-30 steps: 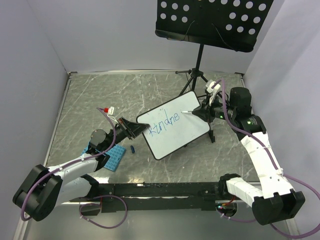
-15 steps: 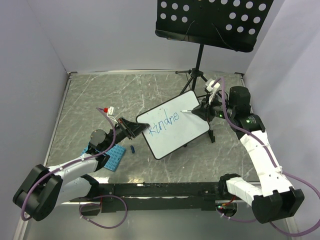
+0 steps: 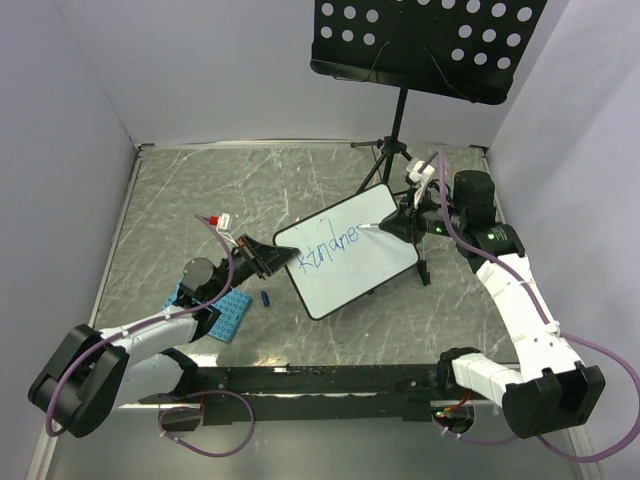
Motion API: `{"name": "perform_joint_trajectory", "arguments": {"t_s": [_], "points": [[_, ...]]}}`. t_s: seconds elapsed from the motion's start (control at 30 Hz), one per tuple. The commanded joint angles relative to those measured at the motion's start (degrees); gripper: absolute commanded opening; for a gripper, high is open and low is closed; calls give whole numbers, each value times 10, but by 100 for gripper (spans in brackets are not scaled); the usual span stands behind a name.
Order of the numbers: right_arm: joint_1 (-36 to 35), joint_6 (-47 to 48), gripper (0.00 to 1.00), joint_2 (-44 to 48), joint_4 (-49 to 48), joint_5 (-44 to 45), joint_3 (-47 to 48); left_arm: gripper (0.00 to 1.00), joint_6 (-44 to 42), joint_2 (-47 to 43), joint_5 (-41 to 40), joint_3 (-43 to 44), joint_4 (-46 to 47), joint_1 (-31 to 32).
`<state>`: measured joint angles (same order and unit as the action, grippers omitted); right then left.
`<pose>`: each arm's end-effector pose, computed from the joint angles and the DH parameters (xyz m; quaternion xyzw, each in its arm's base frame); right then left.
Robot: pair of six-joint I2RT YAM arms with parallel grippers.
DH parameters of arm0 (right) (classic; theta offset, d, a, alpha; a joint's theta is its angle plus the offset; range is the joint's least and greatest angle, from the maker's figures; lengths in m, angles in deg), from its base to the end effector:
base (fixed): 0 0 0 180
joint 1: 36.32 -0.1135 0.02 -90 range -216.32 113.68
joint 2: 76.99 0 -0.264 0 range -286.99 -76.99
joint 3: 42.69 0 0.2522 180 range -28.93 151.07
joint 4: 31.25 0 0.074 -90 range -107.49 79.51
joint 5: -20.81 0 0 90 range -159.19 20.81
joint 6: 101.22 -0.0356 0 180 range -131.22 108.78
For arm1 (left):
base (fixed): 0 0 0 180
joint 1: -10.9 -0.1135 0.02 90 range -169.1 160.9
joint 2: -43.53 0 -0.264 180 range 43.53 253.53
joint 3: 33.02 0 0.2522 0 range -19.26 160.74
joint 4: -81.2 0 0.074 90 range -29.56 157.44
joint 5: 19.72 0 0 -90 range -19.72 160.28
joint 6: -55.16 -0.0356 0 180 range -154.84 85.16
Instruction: Write a sentence on the whiteboard
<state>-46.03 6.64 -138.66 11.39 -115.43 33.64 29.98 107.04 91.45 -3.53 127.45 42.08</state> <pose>0.2182 0.0634 0.3634 -0.3843 0.7173 0.3020 0.4965 0.1782 -0.1229 0.2314 -0.0417 0.6321 -0.6458 0.4263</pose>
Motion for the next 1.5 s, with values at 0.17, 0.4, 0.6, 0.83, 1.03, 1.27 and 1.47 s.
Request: {"name": "perform_joint_trajectory", "arguments": {"t_s": [0.17,0.4,0.6,0.83,1.03,1.27,1.47], "points": [[1,28,0,22,19,22,-11,1,19,-20,0,24,93,0],[5,28,0,22,26,37,-13,1,21,-24,1,19,95,-1],[5,42,0,20,49,20,-16,1,18,-30,1,18,90,-2],[0,44,0,16,59,-9,-10,1,22,-23,3,17,99,-3],[-2,33,0,16,50,-40,0,1,21,-19,3,15,100,-4],[35,2,0,48,30,-62,36,1,20,-20,1,11,101,-3],[73,-18,0,52,0,-46,24,1,22,-22,5,8,106,-6]]}}
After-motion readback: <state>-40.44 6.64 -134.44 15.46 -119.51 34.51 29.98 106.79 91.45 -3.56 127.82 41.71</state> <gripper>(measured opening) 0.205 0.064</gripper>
